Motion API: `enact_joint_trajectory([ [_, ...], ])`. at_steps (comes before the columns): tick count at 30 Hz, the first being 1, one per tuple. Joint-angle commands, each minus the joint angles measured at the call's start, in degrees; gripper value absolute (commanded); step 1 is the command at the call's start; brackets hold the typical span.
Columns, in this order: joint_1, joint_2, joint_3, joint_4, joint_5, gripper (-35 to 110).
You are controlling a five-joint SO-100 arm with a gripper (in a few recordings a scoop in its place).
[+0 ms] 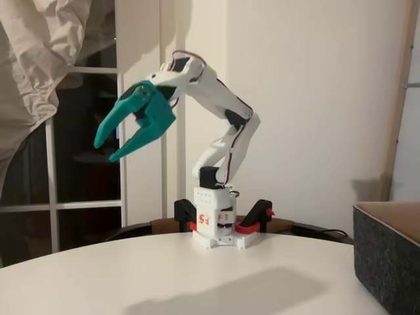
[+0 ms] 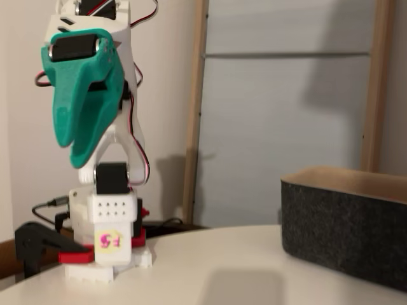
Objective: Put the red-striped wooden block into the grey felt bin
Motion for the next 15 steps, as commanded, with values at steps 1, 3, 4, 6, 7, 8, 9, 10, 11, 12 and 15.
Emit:
enact_joint_trajectory([
  [1,2.90,3.78,7.21,-5.71,5.01,9],
  [3,3.34,5.45,12.48,-8.61,6.24,9],
  [4,3.34,6.59,15.47,-10.28,6.33,8],
  [6,3.34,9.40,21.27,-12.22,5.27,7],
  [7,3.34,10.90,23.91,-12.83,4.31,7],
  [8,3.34,12.66,26.81,-14.15,2.99,5],
  [9,3.25,14.41,29.53,-15.73,2.29,4],
  [10,3.34,16.17,31.90,-17.40,2.72,2],
  [11,3.34,18.11,34.28,-18.72,2.99,1],
  [12,3.34,19.86,36.47,-19.60,3.25,0],
  [15,3.25,25.31,42.10,-19.86,2.99,0],
])
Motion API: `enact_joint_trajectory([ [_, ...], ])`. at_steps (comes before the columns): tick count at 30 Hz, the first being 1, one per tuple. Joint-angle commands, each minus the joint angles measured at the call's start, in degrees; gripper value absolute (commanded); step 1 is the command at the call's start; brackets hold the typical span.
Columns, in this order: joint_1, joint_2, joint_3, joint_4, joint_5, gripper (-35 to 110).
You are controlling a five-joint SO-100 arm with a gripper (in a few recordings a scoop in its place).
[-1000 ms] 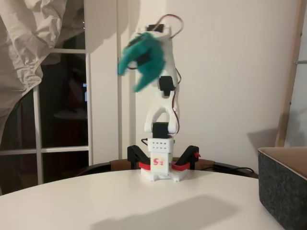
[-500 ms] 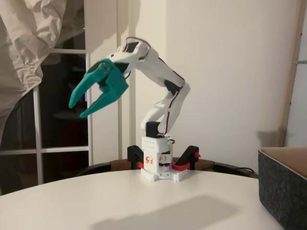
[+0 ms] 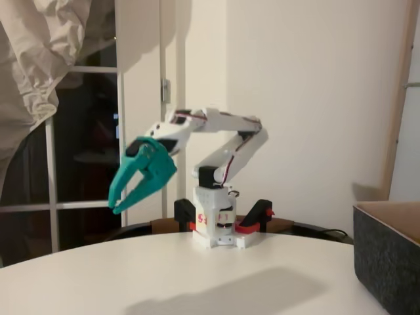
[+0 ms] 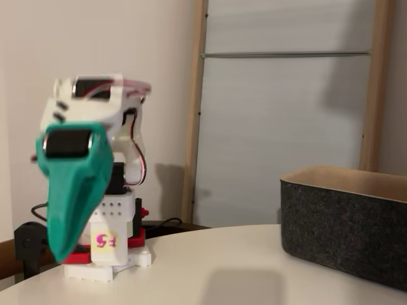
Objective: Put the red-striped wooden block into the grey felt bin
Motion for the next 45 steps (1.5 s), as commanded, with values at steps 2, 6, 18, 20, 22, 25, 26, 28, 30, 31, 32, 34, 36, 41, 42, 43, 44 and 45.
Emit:
enact_joint_trajectory([
  [2,0.70,9.40,8.17,-1.05,-0.53,0],
  [6,0.62,15.29,14.24,-1.14,-0.53,0],
  [18,-0.18,25.58,25.22,-1.32,-1.14,0],
  [20,-0.53,26.46,26.19,-1.32,-1.23,0],
  [22,-0.79,27.25,27.25,-1.32,-1.32,0],
  [25,-0.88,27.33,27.25,-1.05,-0.79,0],
  [26,-0.88,27.33,27.25,-1.05,-0.70,0],
  [28,-0.88,27.33,27.25,-0.97,-0.79,0],
  [30,-0.97,27.33,27.25,-0.88,-1.05,0],
  [31,-1.05,27.33,27.25,-0.62,-1.05,0],
  [32,-1.14,27.33,27.25,-0.26,-1.05,0],
  [34,-1.58,27.25,27.25,1.23,-1.41,0],
  [36,-2.20,27.25,27.25,2.64,-1.76,0],
  [41,-3.69,27.16,27.25,5.89,-0.97,0],
  [42,-3.87,27.16,27.25,6.33,-0.88,0],
  [43,-3.96,27.16,27.25,6.42,-0.53,0],
  [44,-3.96,27.16,27.25,6.42,-0.44,0],
  [45,-3.96,27.16,27.25,6.42,-0.44,0],
])
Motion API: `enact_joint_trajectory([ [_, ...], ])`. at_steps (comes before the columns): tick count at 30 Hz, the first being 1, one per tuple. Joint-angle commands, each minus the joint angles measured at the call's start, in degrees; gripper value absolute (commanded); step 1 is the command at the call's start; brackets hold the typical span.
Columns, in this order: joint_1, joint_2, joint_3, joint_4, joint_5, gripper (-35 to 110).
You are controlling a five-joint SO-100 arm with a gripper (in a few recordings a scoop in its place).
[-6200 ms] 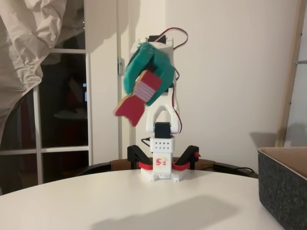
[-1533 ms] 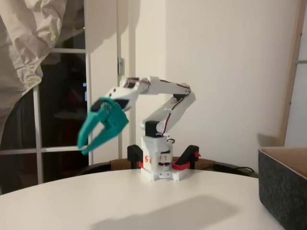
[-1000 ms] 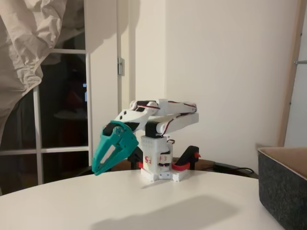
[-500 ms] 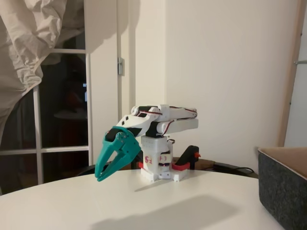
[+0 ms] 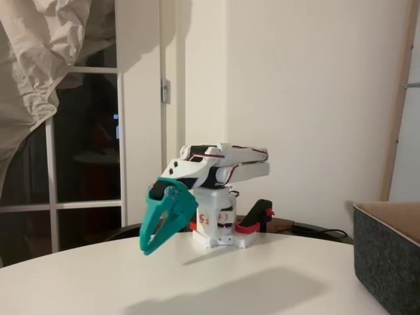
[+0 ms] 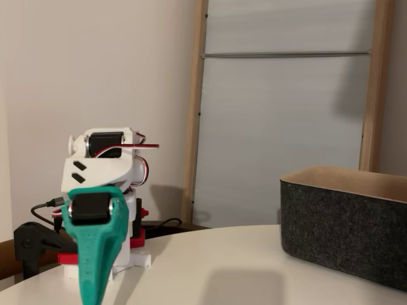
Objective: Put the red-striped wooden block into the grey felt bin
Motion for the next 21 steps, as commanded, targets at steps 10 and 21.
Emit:
enact_joint_trajectory([
  [10,0.44,1.76,0.70,0.97,2.20,0],
  [21,0.44,1.76,0.70,0.97,2.20,0],
])
